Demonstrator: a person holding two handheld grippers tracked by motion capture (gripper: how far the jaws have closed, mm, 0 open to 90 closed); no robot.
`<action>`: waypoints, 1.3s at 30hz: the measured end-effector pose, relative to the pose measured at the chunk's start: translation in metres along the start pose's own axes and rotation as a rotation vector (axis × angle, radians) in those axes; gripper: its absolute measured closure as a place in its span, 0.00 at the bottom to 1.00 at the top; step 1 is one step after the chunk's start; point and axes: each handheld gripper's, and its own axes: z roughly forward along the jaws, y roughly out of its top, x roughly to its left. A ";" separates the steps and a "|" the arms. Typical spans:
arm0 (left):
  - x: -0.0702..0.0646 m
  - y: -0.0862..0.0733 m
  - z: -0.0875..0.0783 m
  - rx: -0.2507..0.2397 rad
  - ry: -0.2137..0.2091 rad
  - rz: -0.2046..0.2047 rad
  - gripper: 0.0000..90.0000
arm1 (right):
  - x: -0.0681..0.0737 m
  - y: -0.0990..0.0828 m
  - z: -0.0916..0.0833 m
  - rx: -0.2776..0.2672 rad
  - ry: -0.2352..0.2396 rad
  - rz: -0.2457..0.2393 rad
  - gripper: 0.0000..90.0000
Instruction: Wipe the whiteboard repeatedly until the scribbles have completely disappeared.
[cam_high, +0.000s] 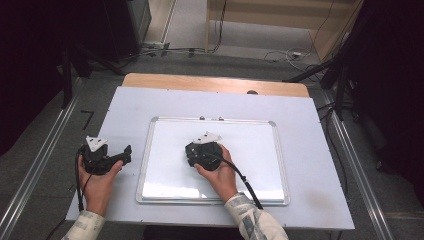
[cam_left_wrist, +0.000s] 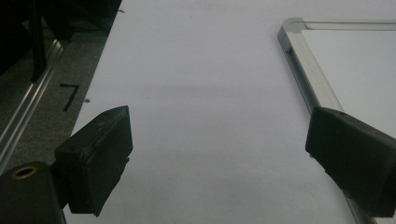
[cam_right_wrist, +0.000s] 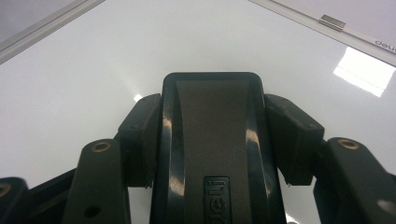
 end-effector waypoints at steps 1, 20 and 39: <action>0.000 0.000 0.000 0.000 0.000 0.000 0.09 | 0.001 0.000 0.000 -0.002 0.000 -0.004 0.44; 0.002 -0.001 -0.002 -0.003 -0.001 -0.008 0.09 | 0.008 0.002 0.002 0.002 0.025 -0.052 0.43; 0.006 -0.002 -0.005 -0.006 0.005 -0.017 0.09 | -0.028 -0.001 -0.002 0.015 -0.030 -0.008 0.43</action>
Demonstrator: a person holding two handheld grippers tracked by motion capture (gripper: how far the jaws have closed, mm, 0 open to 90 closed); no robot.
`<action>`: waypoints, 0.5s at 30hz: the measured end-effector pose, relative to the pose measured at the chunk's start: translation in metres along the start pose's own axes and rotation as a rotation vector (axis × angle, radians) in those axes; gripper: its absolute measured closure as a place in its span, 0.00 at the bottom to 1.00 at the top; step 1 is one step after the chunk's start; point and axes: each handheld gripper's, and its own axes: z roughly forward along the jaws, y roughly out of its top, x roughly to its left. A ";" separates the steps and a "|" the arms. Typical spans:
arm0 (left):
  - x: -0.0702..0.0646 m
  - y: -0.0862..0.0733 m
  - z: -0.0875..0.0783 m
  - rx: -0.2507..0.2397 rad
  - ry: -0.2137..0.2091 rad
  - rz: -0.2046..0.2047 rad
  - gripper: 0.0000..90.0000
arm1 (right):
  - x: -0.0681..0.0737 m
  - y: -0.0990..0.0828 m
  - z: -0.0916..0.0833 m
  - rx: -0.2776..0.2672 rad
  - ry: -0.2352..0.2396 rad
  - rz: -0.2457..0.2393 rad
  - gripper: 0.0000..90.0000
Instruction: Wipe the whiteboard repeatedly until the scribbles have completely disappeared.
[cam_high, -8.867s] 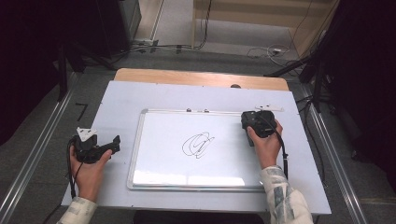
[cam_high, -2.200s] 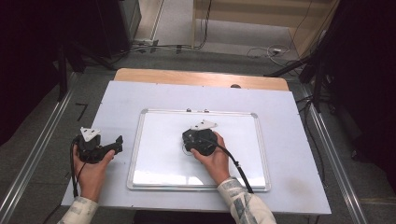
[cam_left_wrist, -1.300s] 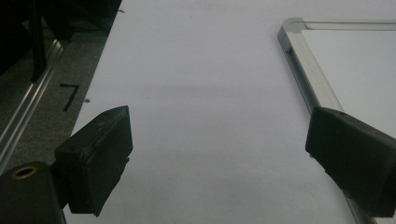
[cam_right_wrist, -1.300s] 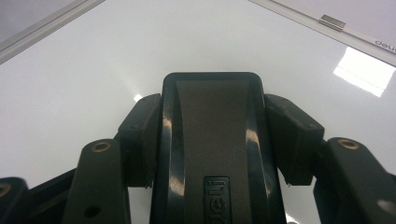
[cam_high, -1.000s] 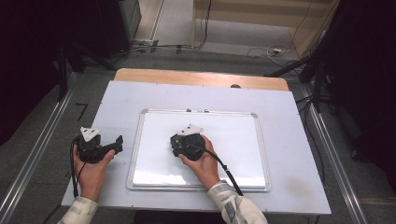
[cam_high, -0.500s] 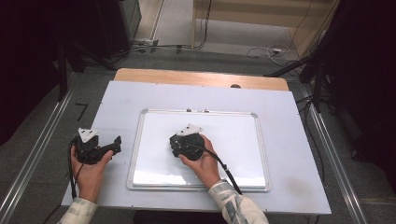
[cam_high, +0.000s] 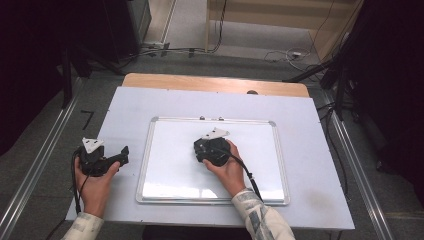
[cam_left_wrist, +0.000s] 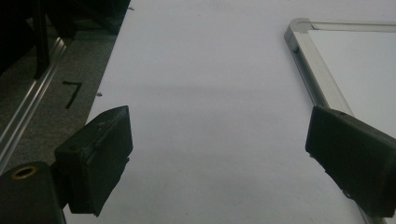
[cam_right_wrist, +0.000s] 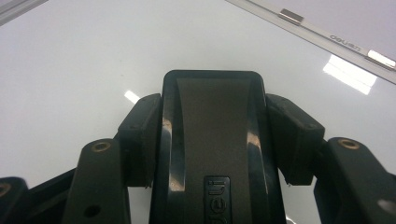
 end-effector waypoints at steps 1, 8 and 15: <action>0.000 0.000 0.000 0.000 0.000 0.000 0.09 | -0.003 0.000 0.000 -0.002 -0.004 0.001 0.43; 0.000 0.000 0.000 0.002 0.001 0.001 0.09 | -0.021 -0.003 -0.003 0.004 -0.035 0.032 0.43; -0.001 0.000 0.000 0.001 0.001 -0.001 0.09 | -0.037 -0.006 -0.005 0.007 -0.060 0.053 0.43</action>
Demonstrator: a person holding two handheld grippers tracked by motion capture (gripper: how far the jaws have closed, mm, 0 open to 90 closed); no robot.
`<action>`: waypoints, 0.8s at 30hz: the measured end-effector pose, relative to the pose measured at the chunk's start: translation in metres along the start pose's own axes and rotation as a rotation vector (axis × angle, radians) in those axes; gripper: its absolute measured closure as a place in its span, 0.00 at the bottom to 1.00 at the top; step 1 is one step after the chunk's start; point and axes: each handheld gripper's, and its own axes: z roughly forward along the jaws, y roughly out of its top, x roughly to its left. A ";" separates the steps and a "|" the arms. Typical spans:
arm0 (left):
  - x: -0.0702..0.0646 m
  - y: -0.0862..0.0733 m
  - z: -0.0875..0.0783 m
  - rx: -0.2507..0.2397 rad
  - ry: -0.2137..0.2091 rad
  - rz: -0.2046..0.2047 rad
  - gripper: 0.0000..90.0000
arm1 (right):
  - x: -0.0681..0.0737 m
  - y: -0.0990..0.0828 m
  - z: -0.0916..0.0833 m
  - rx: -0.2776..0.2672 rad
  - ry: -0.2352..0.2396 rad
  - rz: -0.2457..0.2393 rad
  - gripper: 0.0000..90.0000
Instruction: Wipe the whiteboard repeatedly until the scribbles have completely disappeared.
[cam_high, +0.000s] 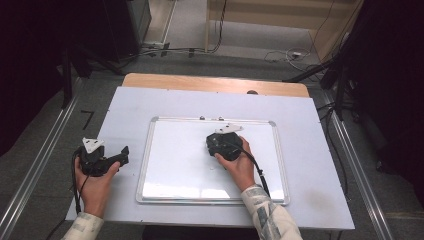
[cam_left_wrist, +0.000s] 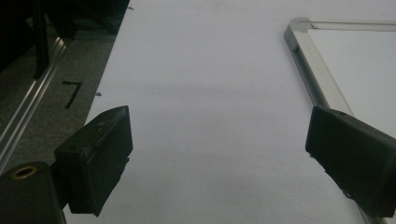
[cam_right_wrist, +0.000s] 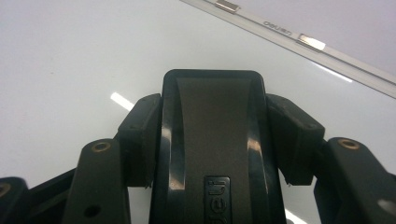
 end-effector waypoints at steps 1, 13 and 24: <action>0.000 0.000 0.000 -0.001 0.001 0.000 0.09 | 0.000 0.000 0.000 0.000 0.000 0.000 0.43; 0.000 0.000 0.000 0.000 0.001 -0.002 0.09 | -0.022 -0.008 -0.007 0.001 -0.031 0.027 0.43; 0.000 0.000 0.001 0.005 0.003 -0.001 0.09 | -0.027 -0.017 -0.016 0.004 -0.037 0.036 0.43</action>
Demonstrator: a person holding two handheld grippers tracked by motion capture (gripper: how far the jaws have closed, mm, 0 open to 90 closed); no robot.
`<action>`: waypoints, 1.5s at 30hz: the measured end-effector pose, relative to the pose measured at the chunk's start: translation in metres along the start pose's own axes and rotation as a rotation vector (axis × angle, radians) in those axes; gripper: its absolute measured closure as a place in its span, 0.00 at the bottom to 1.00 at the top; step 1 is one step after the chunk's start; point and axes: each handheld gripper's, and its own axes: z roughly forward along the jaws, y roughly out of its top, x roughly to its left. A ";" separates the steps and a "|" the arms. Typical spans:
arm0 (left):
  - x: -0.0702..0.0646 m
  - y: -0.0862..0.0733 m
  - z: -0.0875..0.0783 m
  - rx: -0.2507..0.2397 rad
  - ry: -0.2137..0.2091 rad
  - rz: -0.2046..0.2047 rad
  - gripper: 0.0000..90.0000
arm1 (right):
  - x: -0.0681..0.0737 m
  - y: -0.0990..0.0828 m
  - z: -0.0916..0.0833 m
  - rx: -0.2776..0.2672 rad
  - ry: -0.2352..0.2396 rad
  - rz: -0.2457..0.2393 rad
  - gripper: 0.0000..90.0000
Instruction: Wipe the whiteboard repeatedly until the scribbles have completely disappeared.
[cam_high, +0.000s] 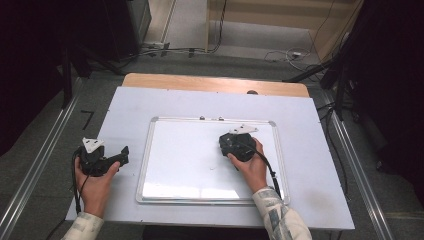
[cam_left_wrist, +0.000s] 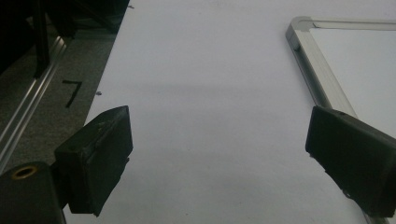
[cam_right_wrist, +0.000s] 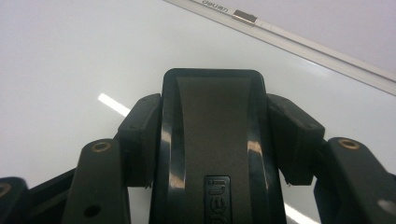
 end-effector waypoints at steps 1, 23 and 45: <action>0.000 0.000 0.001 0.001 0.000 0.002 0.09 | 0.001 -0.001 -0.001 0.000 0.000 -0.003 0.43; -0.006 0.003 0.003 -0.003 -0.010 0.012 0.09 | 0.049 -0.004 -0.004 -0.005 0.058 -0.064 0.44; -0.006 0.003 0.002 -0.007 -0.013 0.009 0.09 | 0.081 0.006 0.006 -0.006 0.076 -0.106 0.43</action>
